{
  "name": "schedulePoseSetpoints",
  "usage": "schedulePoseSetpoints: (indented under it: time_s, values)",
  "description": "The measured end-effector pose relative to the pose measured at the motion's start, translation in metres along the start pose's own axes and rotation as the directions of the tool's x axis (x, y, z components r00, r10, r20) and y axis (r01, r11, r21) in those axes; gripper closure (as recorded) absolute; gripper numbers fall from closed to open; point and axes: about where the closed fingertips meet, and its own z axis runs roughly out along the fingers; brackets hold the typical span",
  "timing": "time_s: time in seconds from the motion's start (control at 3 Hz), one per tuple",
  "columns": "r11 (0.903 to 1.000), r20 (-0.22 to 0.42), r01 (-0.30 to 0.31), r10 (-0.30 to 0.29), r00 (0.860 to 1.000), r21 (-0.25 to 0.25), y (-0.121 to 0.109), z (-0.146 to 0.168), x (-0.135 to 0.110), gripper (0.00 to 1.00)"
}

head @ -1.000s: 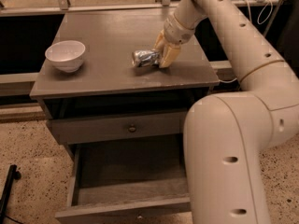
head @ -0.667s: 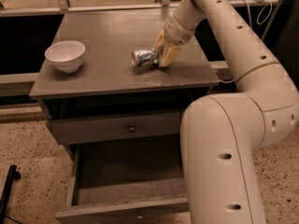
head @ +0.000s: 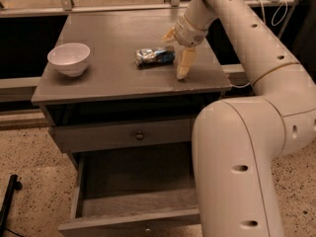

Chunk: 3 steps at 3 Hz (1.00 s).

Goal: Pick redbull can from middle drawer and place on counter

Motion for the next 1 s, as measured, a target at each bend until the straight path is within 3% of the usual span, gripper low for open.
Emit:
schedulePoseSetpoints:
  time_s: [0.33,0.67,1.0]
  values:
    - [0.9972,-0.156,-0.022,0.011,0.988,-0.071,0.015,-0.012,0.006,0.00]
    - [0.9933,-0.272,-0.090,0.066,0.960,-0.074,0.043,-0.044,0.026,0.00]
    - [0.9924,-0.282,-0.119,0.105,0.953,-0.032,0.062,-0.065,0.037,0.00]
